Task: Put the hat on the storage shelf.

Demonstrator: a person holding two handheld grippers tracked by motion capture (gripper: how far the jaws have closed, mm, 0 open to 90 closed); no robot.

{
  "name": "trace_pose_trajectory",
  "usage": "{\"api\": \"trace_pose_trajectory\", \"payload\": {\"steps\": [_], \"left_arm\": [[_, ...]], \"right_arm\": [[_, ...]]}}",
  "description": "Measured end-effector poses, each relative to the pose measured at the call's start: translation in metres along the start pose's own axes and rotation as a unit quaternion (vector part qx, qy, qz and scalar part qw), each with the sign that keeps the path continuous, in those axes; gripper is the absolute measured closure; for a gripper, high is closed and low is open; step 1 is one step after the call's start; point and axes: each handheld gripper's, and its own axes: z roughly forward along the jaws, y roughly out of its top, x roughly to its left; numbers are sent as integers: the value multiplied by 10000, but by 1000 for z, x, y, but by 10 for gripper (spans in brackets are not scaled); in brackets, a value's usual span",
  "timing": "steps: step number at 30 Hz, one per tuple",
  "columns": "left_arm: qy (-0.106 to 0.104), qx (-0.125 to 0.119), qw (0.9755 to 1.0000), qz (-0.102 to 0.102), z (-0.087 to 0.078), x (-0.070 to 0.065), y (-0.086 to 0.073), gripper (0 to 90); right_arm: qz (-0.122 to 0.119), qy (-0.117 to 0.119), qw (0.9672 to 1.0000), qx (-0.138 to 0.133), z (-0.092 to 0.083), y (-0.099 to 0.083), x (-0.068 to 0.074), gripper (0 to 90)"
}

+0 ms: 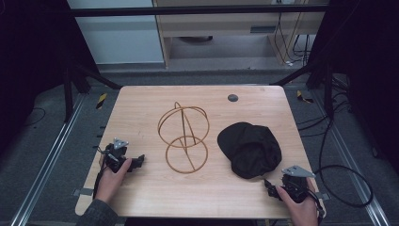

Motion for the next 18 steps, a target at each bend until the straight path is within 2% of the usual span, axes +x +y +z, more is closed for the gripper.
{"api": "trace_pose_trajectory", "payload": {"steps": [4,8,12,18], "left_arm": [[-13,-1,10000,15,0,0,0,0],[-19,12,10000,26,-1,0,-1,0],[-28,1,10000,29,-1,0,-1,0],[-27,-1,10000,30,-1,0,-1,0]], "right_arm": [[-3,-3,9999,127,-1,2,0,117],[-13,3,9996,271,-10,8,-2,137],[-227,31,9992,341,-28,23,-1,134],[-412,42,9968,680,-49,55,2,133]]}}
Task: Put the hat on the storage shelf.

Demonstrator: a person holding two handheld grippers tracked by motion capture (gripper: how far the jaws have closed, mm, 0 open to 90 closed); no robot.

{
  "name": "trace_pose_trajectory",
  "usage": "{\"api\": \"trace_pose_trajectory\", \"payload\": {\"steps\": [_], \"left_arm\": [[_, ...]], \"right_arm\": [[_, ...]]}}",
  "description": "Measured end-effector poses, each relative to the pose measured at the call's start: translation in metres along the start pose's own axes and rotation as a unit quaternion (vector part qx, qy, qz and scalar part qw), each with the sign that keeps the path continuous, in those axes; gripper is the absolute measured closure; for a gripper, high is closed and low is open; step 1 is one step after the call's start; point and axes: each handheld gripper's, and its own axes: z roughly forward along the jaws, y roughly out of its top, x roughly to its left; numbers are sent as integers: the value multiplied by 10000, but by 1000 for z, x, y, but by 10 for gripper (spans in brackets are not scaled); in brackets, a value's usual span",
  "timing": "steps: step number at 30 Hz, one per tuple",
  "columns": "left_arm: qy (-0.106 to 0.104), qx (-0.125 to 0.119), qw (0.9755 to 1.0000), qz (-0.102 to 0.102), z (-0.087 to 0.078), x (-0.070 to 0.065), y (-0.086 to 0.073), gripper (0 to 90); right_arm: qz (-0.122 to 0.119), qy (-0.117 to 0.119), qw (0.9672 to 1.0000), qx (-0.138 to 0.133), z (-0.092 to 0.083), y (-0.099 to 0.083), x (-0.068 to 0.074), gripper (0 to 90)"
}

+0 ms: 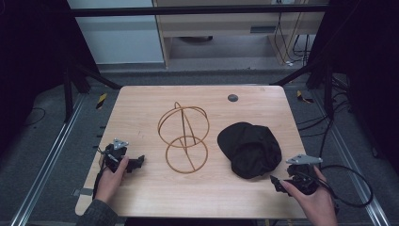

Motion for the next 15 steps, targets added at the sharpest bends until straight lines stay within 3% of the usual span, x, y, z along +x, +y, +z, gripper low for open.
{"api": "trace_pose_trajectory", "payload": {"steps": [8,15], "left_arm": [[0,1,10000,0,0,0,0,0],[0,1,10000,-1,0,0,0,0]], "right_arm": [[-277,74,9992,260,-13,49,3,146],[-336,205,9986,346,-5,88,8,226]]}}
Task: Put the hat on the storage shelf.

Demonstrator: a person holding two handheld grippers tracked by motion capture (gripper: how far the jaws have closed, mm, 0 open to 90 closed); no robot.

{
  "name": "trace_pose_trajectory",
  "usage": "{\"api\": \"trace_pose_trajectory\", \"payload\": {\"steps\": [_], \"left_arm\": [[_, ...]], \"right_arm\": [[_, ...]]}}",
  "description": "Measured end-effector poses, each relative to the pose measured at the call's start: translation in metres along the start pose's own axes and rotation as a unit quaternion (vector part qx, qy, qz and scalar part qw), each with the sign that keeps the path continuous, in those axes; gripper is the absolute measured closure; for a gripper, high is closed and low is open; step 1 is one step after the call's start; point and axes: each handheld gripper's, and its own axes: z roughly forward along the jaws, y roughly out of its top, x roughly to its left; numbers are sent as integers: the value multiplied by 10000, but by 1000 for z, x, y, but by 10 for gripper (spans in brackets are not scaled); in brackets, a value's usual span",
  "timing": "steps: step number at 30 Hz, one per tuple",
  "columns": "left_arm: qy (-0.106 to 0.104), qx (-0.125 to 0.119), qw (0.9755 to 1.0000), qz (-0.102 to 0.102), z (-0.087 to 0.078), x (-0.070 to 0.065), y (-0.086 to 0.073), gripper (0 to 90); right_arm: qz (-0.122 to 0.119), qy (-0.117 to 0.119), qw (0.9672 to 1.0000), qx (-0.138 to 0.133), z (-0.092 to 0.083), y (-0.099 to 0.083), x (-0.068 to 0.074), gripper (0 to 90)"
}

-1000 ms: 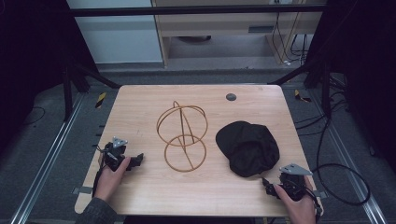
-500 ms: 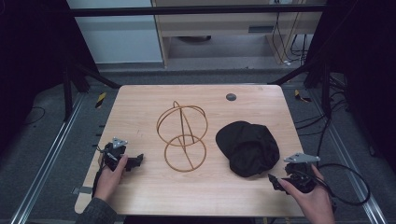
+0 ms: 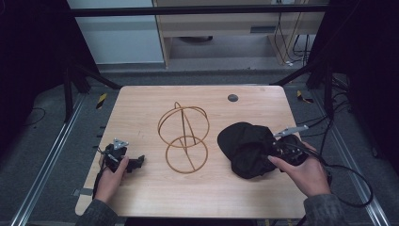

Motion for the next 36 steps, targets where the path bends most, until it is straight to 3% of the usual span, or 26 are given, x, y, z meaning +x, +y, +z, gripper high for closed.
{"api": "trace_pose_trajectory", "payload": {"steps": [5,12,20,29,36], "left_arm": [[-1,0,10000,1,0,0,0,0],[0,1,10000,4,0,0,0,0],[4,13,10000,5,0,0,0,0],[0,14,10000,6,0,0,0,0],[0,12,10000,3,0,-1,0,0]], "right_arm": [[21,80,9998,206,13,18,-3,279],[161,226,9990,349,27,25,-10,381],[136,364,9977,563,36,35,-13,477],[88,583,9955,743,47,40,-18,749],[77,608,9954,743,46,40,-19,816]]}}
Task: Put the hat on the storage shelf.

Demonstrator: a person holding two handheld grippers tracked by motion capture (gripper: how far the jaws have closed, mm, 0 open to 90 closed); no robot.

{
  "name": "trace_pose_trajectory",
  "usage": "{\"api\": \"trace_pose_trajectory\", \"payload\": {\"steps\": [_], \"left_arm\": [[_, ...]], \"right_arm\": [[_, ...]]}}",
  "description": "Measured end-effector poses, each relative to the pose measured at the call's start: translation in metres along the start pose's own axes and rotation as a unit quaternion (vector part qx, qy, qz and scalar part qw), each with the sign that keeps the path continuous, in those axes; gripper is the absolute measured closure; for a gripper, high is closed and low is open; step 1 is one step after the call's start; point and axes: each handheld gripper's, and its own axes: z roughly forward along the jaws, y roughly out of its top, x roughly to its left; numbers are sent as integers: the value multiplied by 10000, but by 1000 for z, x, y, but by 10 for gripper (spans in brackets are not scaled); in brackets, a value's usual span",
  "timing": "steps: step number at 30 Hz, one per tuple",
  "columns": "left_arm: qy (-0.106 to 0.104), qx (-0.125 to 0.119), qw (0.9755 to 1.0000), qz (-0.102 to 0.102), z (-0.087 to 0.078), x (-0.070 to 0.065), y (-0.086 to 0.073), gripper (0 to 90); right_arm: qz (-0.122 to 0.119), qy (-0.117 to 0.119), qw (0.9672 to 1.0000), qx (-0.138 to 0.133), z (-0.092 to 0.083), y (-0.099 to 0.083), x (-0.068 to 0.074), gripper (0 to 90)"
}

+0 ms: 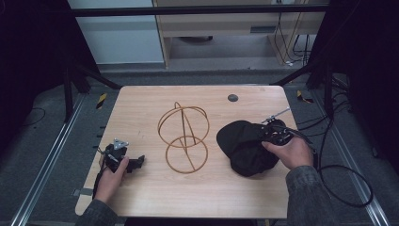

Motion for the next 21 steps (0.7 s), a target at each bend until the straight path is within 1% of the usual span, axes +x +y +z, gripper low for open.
{"api": "trace_pose_trajectory", "payload": {"steps": [4,7,13,15,21], "left_arm": [[0,1,10000,1,0,0,0,0],[0,0,10000,1,0,0,0,0],[0,1,10000,4,0,0,0,0],[1,0,10000,2,0,0,0,0],[-4,1,10000,6,0,0,0,0]], "right_arm": [[-42,3,10000,-48,-4,-1,1,851],[-74,22,9999,-145,-11,-1,3,862],[-226,3,9994,-262,-24,0,7,866],[-223,7,9994,-275,-28,2,8,867],[-303,-9,9984,-469,-43,6,13,867]]}}
